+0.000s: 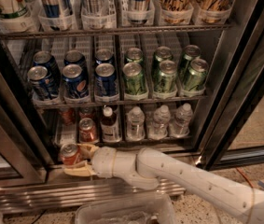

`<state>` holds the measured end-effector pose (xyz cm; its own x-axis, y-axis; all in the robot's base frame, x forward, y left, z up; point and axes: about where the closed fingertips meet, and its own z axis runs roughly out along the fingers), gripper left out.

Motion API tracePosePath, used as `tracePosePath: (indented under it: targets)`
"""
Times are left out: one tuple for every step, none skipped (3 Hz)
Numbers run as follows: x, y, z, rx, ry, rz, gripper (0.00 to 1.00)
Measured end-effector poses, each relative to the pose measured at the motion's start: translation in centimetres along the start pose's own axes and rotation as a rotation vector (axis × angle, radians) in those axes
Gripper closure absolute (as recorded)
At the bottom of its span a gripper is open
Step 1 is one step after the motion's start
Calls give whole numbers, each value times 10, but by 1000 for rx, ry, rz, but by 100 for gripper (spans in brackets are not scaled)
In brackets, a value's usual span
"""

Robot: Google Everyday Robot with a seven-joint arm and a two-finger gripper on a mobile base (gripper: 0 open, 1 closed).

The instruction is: Pick coke can from bottom shelf of fridge

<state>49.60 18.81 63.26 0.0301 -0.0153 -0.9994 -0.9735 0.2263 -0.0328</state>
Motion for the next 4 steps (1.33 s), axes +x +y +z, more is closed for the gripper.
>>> tracePosePath:
  targets:
    - [-13,20,-21,-69,25,56,100]
    - [-27,38,-36,-116,64,83,100]
    - [-39,53,-45,-135,104,103,100]
    - [-50,71,-54,-138,144,124,100]
